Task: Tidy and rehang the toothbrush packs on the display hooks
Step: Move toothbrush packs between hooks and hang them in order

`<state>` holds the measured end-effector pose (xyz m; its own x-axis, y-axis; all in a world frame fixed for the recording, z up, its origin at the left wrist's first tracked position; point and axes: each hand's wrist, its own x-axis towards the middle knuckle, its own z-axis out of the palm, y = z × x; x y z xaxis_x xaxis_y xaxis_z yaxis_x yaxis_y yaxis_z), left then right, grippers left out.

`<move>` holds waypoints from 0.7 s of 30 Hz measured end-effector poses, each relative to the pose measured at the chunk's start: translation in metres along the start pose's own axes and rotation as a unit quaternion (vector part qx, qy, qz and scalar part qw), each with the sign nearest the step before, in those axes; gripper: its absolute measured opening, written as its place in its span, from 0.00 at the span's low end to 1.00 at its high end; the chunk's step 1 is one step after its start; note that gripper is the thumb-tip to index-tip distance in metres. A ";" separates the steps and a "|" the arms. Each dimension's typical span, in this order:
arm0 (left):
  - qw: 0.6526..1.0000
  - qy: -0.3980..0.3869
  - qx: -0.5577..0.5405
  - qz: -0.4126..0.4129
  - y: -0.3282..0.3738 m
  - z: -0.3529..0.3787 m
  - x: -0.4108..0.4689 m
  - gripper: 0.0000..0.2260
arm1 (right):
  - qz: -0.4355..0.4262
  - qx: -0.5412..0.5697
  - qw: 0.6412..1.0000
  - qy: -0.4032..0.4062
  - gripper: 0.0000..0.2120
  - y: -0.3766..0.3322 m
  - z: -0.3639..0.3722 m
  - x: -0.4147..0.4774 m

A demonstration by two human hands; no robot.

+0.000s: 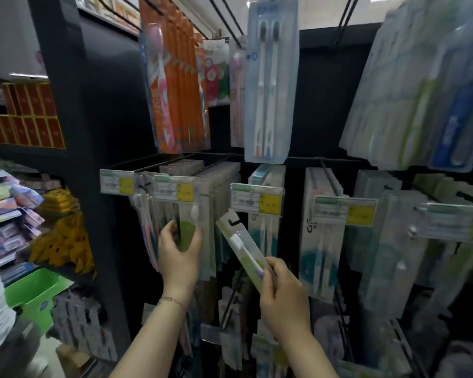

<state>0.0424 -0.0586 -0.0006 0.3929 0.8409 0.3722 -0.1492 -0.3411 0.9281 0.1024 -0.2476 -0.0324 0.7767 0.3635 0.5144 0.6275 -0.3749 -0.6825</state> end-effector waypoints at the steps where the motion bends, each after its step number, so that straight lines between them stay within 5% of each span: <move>1: 1.000 -0.003 0.015 -0.007 0.002 0.004 0.004 0.32 | 0.007 0.014 1.000 -0.001 0.08 0.004 -0.002 0.003; 6: 0.997 -0.004 0.072 0.003 0.000 0.013 0.015 0.37 | 0.029 0.073 0.997 -0.003 0.07 0.016 -0.009 0.013; 11: 0.994 0.033 0.092 0.052 0.014 0.015 0.006 0.12 | 0.033 0.116 0.993 -0.014 0.06 0.020 -0.012 0.021; 16: 0.997 0.010 0.033 0.068 0.019 0.010 0.008 0.08 | 0.033 0.139 0.990 -0.019 0.06 0.021 -0.010 0.025; 21: 0.996 0.033 -0.079 -0.012 0.027 0.007 0.010 0.11 | 0.028 0.153 0.988 -0.006 0.06 0.021 -0.007 0.024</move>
<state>0.0489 -0.0620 0.0281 0.3387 0.8753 0.3452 -0.2829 -0.2551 0.9246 0.1345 -0.2528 -0.0311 0.8080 0.3609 0.4657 0.5355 -0.1200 -0.8360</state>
